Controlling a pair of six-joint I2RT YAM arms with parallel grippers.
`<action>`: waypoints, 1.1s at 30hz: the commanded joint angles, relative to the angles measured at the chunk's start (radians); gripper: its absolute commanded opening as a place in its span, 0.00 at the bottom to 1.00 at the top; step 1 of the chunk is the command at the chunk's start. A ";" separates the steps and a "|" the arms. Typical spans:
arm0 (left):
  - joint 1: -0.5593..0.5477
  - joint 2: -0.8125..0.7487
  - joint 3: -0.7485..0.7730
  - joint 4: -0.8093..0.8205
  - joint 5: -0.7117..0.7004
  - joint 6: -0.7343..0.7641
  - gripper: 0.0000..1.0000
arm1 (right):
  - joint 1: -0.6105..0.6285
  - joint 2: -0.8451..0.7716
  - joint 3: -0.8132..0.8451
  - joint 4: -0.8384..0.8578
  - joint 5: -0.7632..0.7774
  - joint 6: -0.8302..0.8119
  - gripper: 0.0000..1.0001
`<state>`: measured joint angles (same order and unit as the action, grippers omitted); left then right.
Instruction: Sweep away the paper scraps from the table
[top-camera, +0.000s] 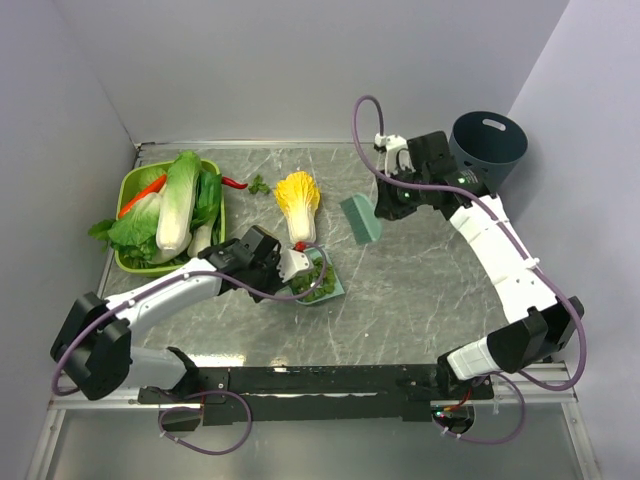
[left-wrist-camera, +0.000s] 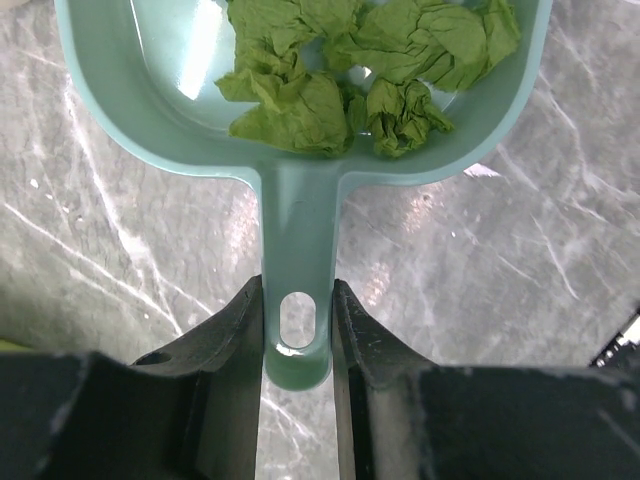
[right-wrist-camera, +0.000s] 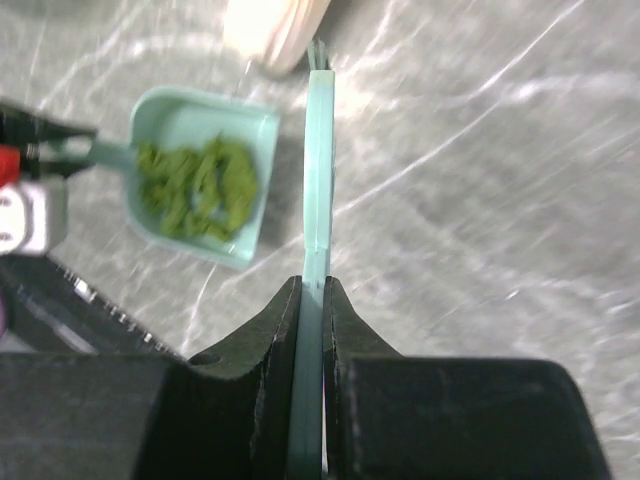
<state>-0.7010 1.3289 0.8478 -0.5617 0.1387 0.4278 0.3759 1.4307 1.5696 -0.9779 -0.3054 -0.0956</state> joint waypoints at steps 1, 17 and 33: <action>0.001 -0.068 0.056 -0.055 0.030 0.028 0.01 | -0.017 0.025 0.107 0.073 0.072 -0.036 0.00; 0.029 -0.016 0.336 -0.150 0.062 -0.001 0.01 | -0.155 0.120 0.366 0.124 0.233 -0.119 0.00; 0.040 0.093 0.453 -0.161 0.108 -0.040 0.01 | -0.299 -0.046 0.219 0.448 0.387 -0.135 0.00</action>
<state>-0.6708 1.3979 1.2961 -0.7391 0.2161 0.3996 0.1310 1.4345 1.8072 -0.6903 0.0196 -0.2367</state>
